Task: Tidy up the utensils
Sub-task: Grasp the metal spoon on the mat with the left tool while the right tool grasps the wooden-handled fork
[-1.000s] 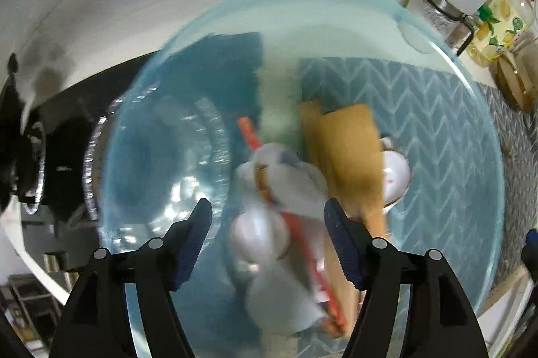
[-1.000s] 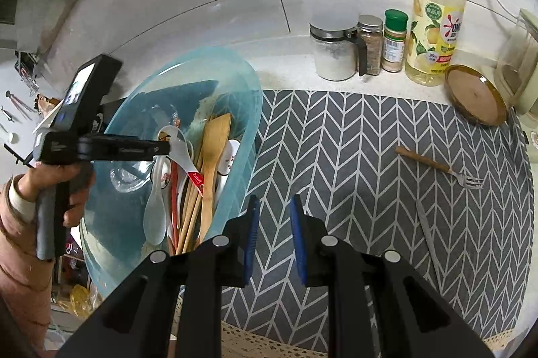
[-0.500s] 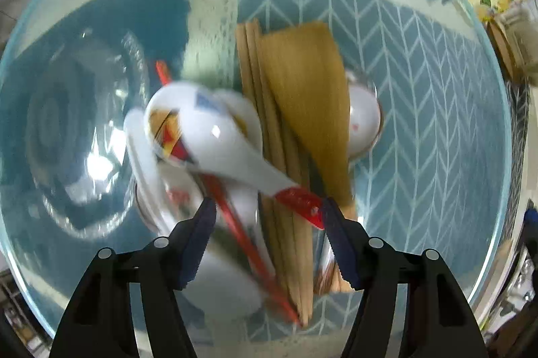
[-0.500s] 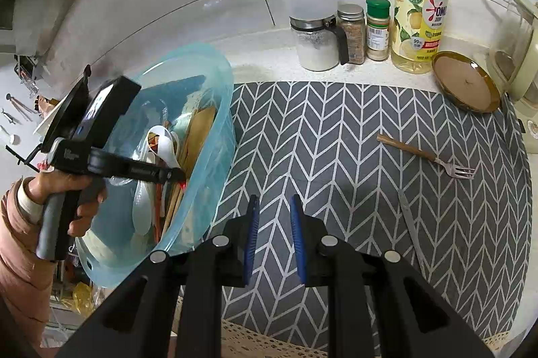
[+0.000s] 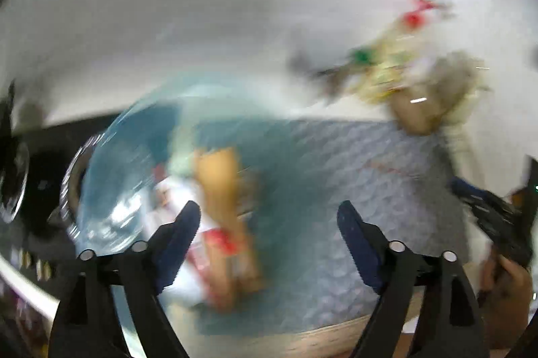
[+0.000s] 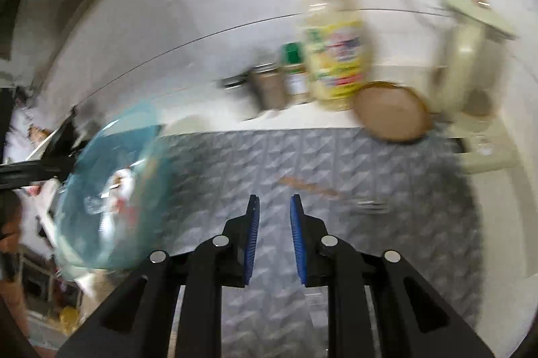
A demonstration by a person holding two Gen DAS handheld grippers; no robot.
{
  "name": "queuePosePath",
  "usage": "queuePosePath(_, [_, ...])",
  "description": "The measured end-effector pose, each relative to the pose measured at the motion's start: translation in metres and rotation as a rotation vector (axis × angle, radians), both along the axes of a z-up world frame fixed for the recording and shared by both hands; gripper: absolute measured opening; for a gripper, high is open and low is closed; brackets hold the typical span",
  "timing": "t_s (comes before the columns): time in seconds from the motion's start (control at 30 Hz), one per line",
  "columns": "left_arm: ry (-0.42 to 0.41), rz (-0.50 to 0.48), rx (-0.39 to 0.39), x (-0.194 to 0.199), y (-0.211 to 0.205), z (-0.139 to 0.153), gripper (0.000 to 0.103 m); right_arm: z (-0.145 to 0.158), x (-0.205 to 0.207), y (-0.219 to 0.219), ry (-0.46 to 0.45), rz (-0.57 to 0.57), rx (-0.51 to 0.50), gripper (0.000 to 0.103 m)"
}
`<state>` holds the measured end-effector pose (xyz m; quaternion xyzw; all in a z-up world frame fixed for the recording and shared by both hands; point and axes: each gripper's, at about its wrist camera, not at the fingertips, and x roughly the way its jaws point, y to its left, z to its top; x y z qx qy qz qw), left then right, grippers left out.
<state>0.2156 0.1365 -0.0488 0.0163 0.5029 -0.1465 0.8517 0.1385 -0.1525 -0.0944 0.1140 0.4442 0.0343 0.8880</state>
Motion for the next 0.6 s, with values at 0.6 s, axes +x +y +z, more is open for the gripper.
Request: queuePosePath(0.6, [0.278, -0.227, -0.043, -0.055, -0.212, -0.170, 0.083, -0.072, -0.004, -0.101, -0.019, 0.154, -0.068, 0.050])
